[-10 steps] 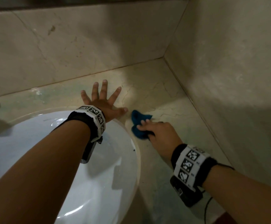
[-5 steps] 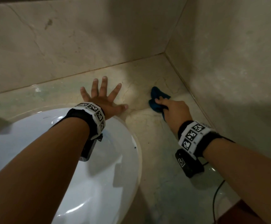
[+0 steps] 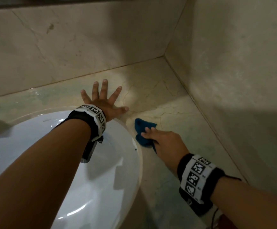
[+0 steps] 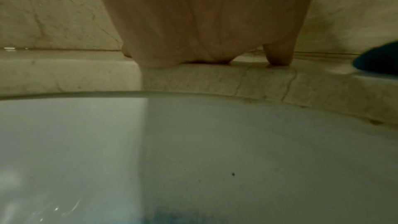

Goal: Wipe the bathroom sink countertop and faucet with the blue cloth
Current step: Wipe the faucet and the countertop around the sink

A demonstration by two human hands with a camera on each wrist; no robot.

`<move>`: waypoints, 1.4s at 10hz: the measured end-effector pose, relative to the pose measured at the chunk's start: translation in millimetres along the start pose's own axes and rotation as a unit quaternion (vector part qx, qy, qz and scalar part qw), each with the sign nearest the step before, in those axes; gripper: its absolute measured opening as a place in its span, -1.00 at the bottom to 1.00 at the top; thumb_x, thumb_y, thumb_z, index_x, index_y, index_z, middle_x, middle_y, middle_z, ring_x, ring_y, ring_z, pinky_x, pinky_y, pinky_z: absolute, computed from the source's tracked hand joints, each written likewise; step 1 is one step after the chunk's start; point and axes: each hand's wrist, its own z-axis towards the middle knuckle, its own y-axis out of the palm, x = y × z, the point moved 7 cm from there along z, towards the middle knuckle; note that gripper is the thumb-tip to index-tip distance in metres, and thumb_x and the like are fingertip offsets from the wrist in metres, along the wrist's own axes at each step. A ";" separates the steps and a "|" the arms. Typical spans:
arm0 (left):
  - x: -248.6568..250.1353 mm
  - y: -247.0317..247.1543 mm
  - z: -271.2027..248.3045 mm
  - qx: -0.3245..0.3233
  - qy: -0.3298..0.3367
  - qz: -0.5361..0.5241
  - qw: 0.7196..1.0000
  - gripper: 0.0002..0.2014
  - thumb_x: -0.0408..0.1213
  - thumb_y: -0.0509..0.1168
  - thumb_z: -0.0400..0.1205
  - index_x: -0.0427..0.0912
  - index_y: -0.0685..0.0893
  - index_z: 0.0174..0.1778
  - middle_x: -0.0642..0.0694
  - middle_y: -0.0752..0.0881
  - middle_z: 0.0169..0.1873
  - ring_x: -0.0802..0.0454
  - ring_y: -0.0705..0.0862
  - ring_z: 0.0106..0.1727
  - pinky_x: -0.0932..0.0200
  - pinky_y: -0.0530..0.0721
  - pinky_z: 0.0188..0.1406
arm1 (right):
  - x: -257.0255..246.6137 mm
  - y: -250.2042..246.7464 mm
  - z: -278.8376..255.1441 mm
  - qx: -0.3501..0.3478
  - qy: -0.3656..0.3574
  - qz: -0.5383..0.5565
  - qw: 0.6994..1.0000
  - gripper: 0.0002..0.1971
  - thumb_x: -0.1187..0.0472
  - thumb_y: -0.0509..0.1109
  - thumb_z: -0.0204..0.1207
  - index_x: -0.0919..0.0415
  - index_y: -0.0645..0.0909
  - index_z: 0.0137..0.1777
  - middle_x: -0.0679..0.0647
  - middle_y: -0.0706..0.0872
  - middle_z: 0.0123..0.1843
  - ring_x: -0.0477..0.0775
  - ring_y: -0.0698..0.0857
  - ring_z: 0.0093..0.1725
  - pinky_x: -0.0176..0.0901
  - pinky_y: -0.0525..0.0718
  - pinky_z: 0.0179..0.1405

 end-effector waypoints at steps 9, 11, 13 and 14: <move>2.6 -1.0 -3.0 -0.003 0.008 -0.004 1.000 -0.19 0.52 -0.11 0.46 0.41 -0.37 0.52 0.02 -0.54 0.55 -0.13 -0.51 0.58 -0.46 -0.37 0.47 | 19.9 -29.4 30.4 0.044 0.004 -0.064 0.997 -0.74 0.40 0.31 0.52 0.29 0.69 0.17 0.20 0.55 0.42 0.24 0.53 0.34 -0.24 0.33 0.35; 1.9 -0.9 -2.5 0.001 0.007 -0.008 1.000 -0.19 0.53 -0.11 0.45 0.42 -0.36 0.52 0.03 -0.53 0.55 -0.12 -0.51 0.58 -0.46 -0.38 0.47 | 69.5 -65.1 47.6 0.110 0.105 -0.075 0.985 -0.70 0.40 0.21 0.58 0.26 0.60 0.27 0.35 0.62 0.27 0.31 0.64 0.16 -0.06 0.57 0.16; 1.5 -1.1 -1.8 0.002 -0.001 -0.004 1.000 -0.18 0.55 -0.13 0.43 0.42 -0.38 0.52 0.03 -0.53 0.55 -0.14 -0.50 0.58 -0.48 -0.34 0.47 | 37.8 -34.3 8.1 0.086 0.066 -0.087 0.990 -0.69 0.42 0.22 0.59 0.29 0.61 0.28 0.37 0.64 0.21 0.30 0.63 0.18 -0.15 0.51 0.19; 4.2 -1.2 -4.0 0.005 -0.009 0.015 1.000 -0.18 0.55 -0.18 0.44 0.38 -0.40 0.52 0.00 -0.52 0.56 -0.16 -0.47 0.59 -0.50 -0.32 0.46 | 21.1 -10.5 -11.6 0.082 0.042 -0.057 0.994 -0.70 0.49 0.32 0.46 0.33 0.67 0.17 0.41 0.67 0.19 0.37 0.66 0.16 0.06 0.60 0.26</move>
